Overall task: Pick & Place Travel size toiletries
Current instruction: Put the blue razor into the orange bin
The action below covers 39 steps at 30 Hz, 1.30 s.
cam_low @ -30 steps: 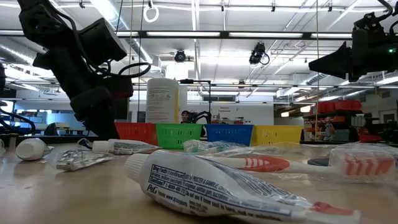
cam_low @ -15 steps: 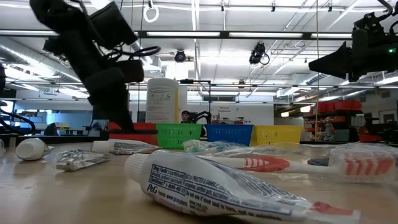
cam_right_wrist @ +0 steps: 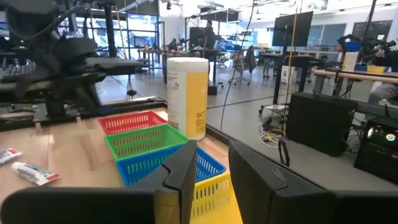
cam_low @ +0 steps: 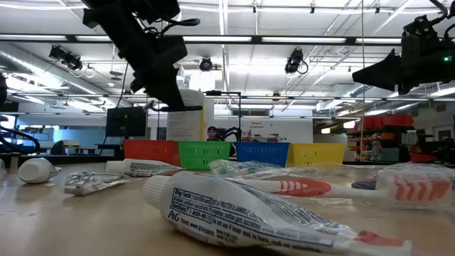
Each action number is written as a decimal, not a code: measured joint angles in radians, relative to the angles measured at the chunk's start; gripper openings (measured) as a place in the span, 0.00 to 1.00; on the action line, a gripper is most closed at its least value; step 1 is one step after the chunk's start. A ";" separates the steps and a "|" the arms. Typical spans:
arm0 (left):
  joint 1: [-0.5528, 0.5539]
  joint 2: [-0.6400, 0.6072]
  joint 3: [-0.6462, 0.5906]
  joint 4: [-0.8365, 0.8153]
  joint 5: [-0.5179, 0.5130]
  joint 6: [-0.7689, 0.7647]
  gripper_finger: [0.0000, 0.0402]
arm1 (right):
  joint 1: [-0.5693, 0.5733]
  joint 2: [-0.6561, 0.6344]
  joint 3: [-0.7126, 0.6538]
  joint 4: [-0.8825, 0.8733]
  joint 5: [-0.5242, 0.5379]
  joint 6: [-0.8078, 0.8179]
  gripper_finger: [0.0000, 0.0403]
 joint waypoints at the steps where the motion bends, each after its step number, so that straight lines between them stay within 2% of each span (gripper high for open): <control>1: 0.016 0.000 0.003 -0.002 -0.013 -0.012 0.09 | 0.000 0.000 0.000 0.000 0.000 0.000 0.25; 7: 0.115 0.000 0.005 -0.030 -0.052 -0.065 0.09 | 0.000 0.000 0.000 0.000 0.000 0.000 0.25; 18: 0.244 0.012 -0.003 -0.060 -0.053 -0.087 0.09 | 0.000 0.000 0.000 0.000 -0.001 0.000 0.25; 26: 0.259 0.057 -0.052 -0.045 -0.031 -0.137 0.09 | 0.000 0.000 0.000 -0.001 0.001 -0.003 0.25; 31: 0.259 0.079 -0.082 0.035 -0.019 -0.162 0.09 | 0.000 0.004 0.000 -0.001 0.013 -0.004 0.25; 39: 0.259 0.076 -0.102 0.047 -0.025 -0.171 0.09 | 0.000 0.016 0.000 0.000 0.035 -0.004 0.25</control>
